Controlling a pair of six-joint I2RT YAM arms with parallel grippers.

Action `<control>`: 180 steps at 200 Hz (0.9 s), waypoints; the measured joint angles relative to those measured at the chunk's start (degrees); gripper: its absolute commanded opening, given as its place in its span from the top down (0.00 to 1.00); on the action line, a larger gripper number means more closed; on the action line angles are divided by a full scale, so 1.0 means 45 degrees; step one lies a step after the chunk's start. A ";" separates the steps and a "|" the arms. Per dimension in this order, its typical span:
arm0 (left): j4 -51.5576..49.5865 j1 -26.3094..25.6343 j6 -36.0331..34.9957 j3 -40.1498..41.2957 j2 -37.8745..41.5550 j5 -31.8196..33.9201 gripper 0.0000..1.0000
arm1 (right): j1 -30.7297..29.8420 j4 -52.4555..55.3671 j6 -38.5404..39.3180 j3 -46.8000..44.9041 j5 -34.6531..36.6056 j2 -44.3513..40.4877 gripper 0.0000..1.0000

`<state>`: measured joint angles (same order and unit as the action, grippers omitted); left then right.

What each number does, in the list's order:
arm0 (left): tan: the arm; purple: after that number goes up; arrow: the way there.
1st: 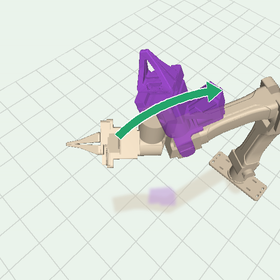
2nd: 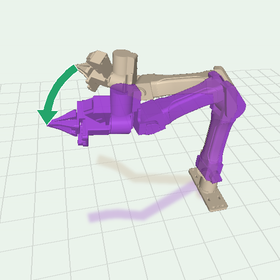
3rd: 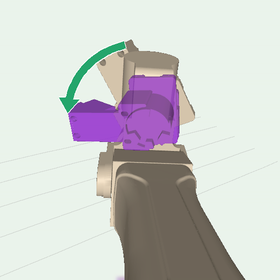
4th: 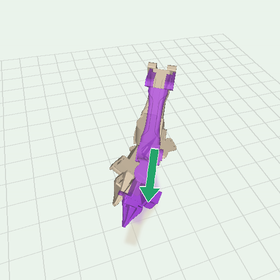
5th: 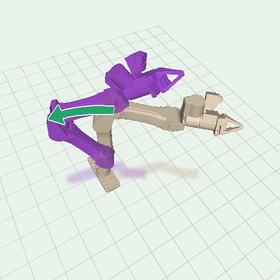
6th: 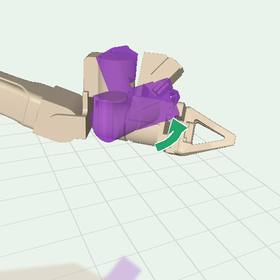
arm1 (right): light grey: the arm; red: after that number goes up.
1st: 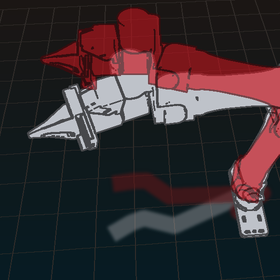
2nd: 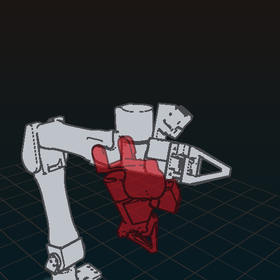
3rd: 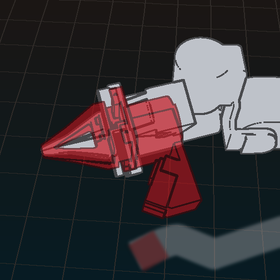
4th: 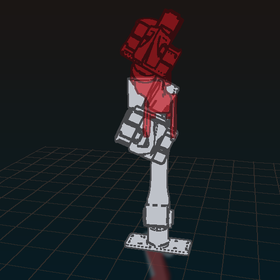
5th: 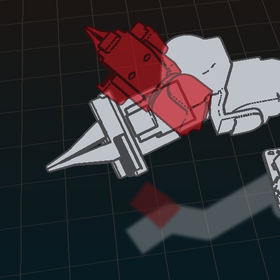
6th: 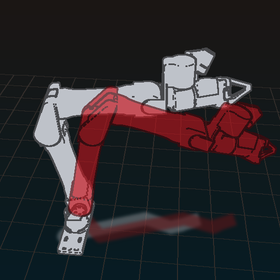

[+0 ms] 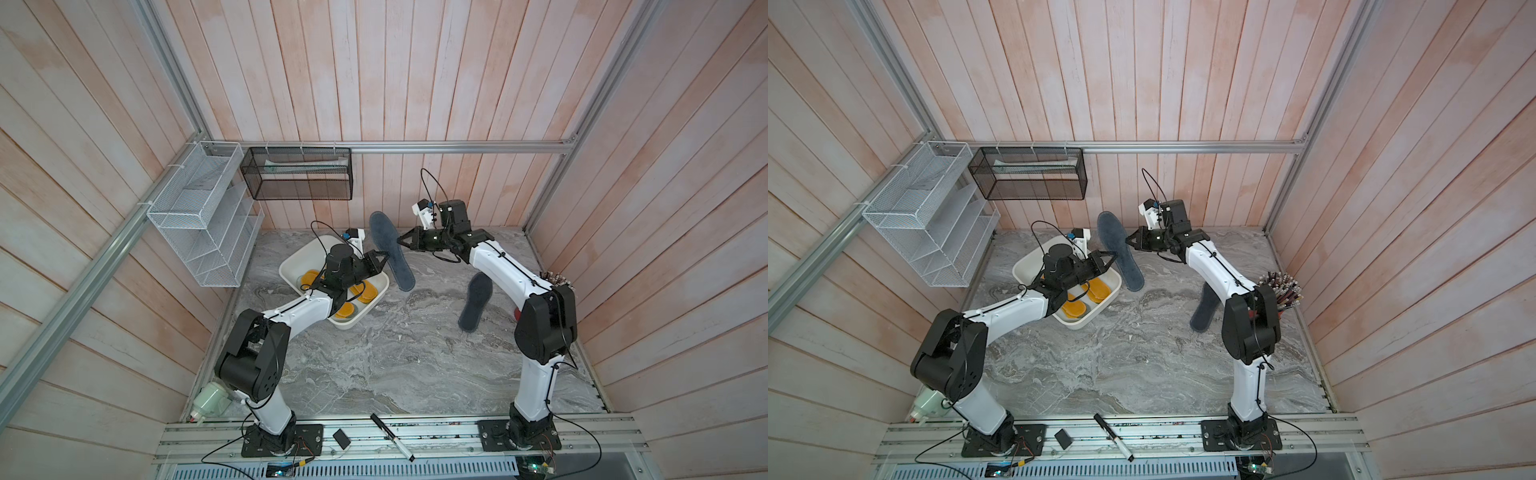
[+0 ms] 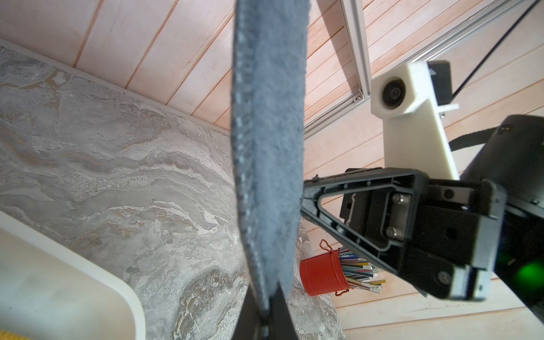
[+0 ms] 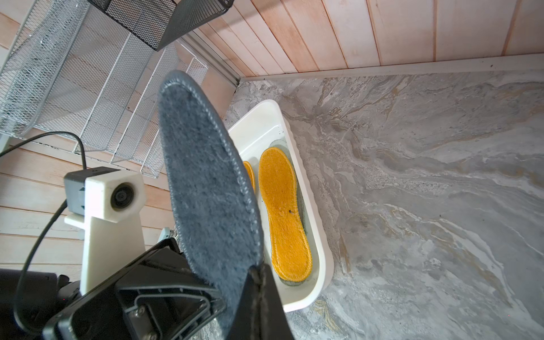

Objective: Put the insoles into the storage box
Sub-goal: Place the insole in the storage box.

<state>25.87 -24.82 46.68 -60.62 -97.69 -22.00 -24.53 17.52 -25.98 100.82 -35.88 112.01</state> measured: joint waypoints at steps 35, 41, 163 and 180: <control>-0.0044 -0.0005 -0.0005 0.0466 0.0520 0.0301 1.00 | 0.0049 0.0087 0.0049 -0.0005 -0.0078 0.0000 0.82; -0.0044 -0.0015 0.0000 0.0602 0.0690 0.0384 1.00 | 0.0058 0.0112 0.0053 -0.0005 -0.0097 0.0000 0.81; -0.1515 0.0539 0.1059 0.2390 0.3274 0.1817 1.00 | 0.0986 0.0262 0.0097 -0.0160 -0.0151 0.0000 0.69; -0.1880 0.0801 0.1350 0.2647 0.3759 0.1909 1.00 | 0.1059 0.0262 0.0097 -0.0160 -0.0151 0.0000 0.69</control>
<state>17.41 -21.21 52.75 -48.71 -80.77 -13.41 -19.77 18.70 -25.54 100.09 -36.56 112.01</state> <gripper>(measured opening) 0.047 0.311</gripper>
